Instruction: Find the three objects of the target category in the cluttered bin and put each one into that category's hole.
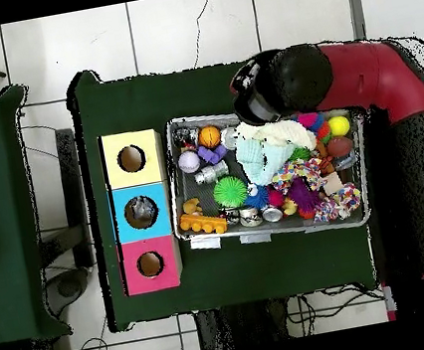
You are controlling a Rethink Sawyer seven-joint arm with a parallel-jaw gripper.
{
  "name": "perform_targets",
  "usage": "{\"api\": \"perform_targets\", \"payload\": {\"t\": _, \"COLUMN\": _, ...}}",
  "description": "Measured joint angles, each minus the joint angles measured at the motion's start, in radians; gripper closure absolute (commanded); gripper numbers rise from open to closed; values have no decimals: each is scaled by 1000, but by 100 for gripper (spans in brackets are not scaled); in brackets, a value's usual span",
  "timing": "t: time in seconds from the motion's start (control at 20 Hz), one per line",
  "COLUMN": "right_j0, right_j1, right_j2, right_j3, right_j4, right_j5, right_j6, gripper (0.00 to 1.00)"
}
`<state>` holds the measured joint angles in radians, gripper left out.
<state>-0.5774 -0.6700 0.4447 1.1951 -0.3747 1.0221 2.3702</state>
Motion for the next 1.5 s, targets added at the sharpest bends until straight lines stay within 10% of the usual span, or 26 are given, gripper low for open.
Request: {"api": "perform_targets", "payload": {"t": 1.5, "right_j0": 66, "right_j1": 235, "right_j2": 34, "right_j3": -289, "right_j4": -8, "right_j5": 22, "right_j6": -63, "gripper": 100}}
